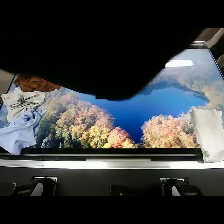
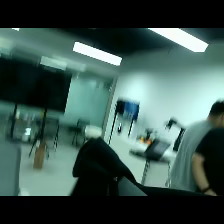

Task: Fold the shirts.

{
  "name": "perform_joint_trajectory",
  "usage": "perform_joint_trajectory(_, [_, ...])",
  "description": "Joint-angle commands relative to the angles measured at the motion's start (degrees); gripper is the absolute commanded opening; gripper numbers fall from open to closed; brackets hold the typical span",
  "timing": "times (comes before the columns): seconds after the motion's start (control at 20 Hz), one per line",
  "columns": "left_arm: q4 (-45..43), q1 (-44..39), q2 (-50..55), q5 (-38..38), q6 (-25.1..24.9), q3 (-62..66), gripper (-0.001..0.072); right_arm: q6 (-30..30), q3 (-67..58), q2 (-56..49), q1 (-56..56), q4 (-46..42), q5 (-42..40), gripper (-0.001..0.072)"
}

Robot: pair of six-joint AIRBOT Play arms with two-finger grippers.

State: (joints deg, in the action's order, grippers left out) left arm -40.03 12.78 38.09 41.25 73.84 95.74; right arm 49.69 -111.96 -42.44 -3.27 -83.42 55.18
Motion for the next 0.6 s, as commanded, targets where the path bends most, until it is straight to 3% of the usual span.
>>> perform_joint_trajectory(0.0, [0.13,0.02,-4.72,-2.86,1.84,2.21,0.0021,-0.35,-3.43,3.08,-0.11,-1.95,-2.47,0.0043])
perform_joint_trajectory(0.25, [-5.62,0.02,-2.19,0.66,3.76,2.16,0.0021,1.03,-3.43,1.18,-0.11,-6.27,-2.36,0.0043])
perform_joint_trajectory(0.35, [-10.01,0.02,1.18,7.56,6.34,2.05,0.0021,4.37,-3.43,-1.42,-0.11,-8.41,0.22,0.0043])
perform_joint_trajectory(0.55, [-10.82,0.0,12.76,19.8,6.01,-2.95,0.0022,6.54,-3.37,-15.19,-0.11,-9.07,11.78,0.0044])
